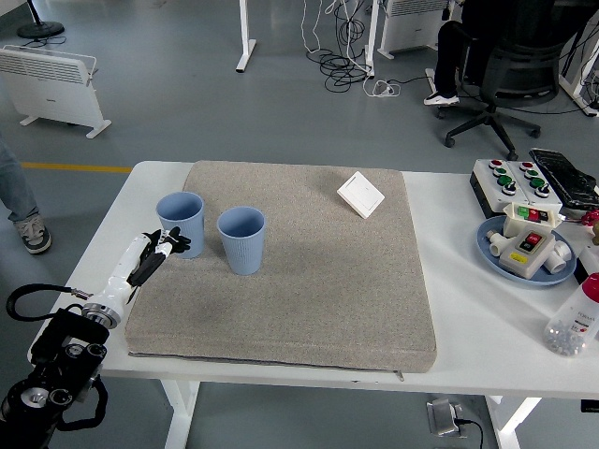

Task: Push cup pick cup insert cup

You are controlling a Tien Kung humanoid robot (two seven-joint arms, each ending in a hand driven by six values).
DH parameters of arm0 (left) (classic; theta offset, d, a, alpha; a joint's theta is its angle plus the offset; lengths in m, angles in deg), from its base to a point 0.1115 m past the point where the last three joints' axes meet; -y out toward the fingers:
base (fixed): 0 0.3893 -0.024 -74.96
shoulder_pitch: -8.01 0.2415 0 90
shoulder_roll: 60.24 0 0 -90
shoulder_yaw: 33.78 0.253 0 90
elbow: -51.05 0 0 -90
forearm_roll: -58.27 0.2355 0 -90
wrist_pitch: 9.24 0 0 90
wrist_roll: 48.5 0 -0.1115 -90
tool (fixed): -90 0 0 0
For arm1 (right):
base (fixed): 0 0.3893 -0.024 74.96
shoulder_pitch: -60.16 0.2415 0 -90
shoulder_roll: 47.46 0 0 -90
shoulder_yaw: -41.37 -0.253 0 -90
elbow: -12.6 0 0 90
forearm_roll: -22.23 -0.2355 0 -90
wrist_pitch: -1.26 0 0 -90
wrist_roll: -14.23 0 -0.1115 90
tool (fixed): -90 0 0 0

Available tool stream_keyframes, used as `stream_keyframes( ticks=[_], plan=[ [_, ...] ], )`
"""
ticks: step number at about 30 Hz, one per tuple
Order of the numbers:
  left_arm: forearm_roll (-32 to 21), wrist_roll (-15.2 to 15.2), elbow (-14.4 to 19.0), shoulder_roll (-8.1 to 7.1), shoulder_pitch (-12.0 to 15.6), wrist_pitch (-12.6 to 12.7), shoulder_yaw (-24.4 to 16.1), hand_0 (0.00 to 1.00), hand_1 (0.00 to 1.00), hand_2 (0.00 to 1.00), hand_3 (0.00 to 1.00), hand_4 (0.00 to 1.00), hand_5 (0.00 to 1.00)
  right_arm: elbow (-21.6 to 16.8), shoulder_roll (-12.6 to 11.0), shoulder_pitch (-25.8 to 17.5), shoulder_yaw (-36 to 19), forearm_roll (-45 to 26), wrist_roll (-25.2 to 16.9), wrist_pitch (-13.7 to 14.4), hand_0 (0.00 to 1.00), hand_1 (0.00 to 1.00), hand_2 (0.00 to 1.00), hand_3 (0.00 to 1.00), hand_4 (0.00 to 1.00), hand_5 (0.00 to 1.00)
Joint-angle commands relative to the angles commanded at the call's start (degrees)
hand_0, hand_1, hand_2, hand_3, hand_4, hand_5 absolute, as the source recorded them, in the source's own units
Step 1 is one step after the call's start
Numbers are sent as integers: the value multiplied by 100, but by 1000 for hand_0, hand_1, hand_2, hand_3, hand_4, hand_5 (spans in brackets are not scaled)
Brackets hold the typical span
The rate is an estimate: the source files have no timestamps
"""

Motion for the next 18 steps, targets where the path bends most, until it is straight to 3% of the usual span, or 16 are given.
stream_keyframes(
  ticks=[5, 6, 11, 12, 17, 18],
  plan=[
    [-72, 42, 695, -198, 285, 24, -59, 585, 578, 559, 553, 609, 998, 0, 4, -2, -13, -2, 0, 1, 760, 666, 687, 565, 105, 473],
    [-74, 44, 807, -220, 307, 34, -77, 546, 566, 552, 551, 662, 998, 0, 4, -3, -14, -3, 1, 1, 760, 665, 686, 566, 105, 473],
    [-47, 45, 1329, -330, 337, 129, -138, 546, 566, 552, 551, 662, 998, 0, 8, -14, -24, 7, 6, 4, 760, 665, 686, 566, 105, 473],
    [-36, 43, 1417, -345, 332, 155, -134, 544, 565, 561, 551, 722, 894, 0, 9, -17, -24, 2, 7, 5, 760, 665, 686, 565, 104, 473],
    [217, 51, 1859, -452, 190, 398, -2, 544, 565, 561, 551, 722, 894, 0, 9, -33, -29, 23, 16, 8, 760, 665, 686, 565, 104, 473],
    [337, 63, 1929, -475, 143, 448, 36, 553, 580, 574, 548, 763, 773, 0, 8, -35, -29, 23, 16, 10, 760, 665, 686, 565, 104, 473]
  ],
)
